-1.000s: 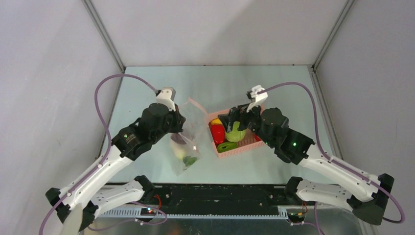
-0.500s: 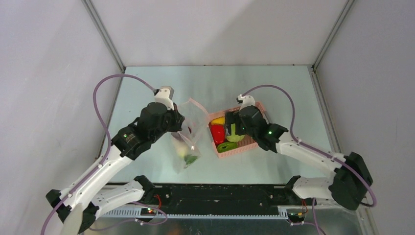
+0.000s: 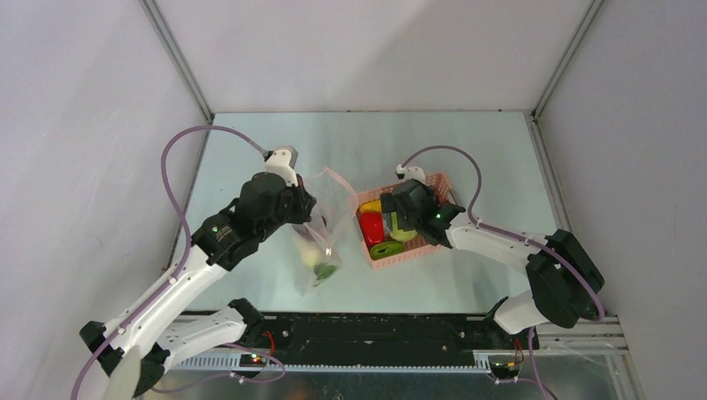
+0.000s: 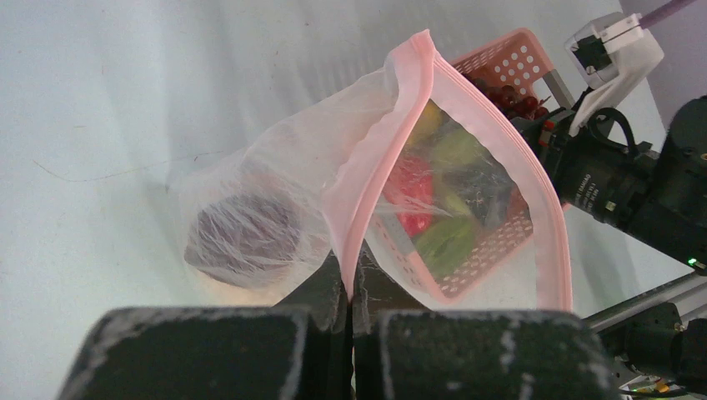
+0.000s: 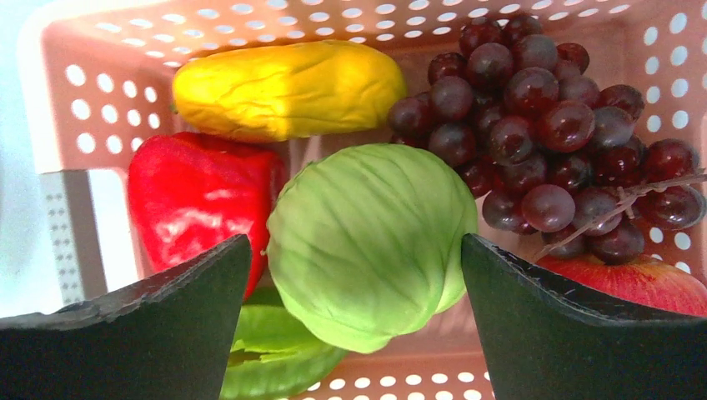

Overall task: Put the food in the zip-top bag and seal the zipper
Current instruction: Pick up the fake vegetable from the bin.

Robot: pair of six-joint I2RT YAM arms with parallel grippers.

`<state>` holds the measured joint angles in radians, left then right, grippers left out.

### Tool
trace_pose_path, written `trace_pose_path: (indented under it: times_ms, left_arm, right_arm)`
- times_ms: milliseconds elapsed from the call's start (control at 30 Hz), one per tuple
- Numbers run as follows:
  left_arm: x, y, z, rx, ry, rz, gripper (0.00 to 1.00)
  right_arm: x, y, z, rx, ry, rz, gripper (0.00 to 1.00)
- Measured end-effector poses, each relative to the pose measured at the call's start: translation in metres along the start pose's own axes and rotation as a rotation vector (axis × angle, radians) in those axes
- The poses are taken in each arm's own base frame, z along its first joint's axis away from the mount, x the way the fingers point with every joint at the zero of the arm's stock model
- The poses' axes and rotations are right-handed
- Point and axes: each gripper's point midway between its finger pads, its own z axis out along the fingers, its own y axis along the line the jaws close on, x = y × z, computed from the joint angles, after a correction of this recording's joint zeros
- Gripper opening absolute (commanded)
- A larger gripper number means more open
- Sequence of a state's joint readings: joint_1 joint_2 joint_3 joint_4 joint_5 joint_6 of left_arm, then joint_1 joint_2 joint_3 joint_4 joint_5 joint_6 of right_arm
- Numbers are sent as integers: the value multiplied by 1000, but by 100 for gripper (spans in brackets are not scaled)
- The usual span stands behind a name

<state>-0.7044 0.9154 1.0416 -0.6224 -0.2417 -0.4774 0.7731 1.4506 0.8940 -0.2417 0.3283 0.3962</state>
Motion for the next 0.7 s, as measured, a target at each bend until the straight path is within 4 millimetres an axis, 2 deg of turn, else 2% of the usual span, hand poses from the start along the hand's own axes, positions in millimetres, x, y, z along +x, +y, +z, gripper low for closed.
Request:
trace_pose_path:
  times_ms: [167, 233, 400, 467, 633, 700]
  left_arm:
    - [1, -2, 0, 9, 5, -1, 0]
    - [1, -2, 0, 10, 5, -1, 0]
    - [0, -2, 0, 11, 1, -2, 0]
    - [0, -2, 1, 12, 2, -2, 0]
    - [2, -2, 2, 15, 8, -2, 0]
    - [2, -2, 2, 15, 8, -3, 0]
  right_arm:
    - [4, -7, 11, 49, 7, 1, 85]
    - [3, -7, 14, 57, 2, 11, 75]
    - [2, -9, 14, 73, -7, 35, 39]
    - [2, -11, 12, 83, -10, 45, 31]
    - [-4, -15, -6, 104, -33, 59, 24]
    - [-15, -16, -21, 99, -73, 73, 22]
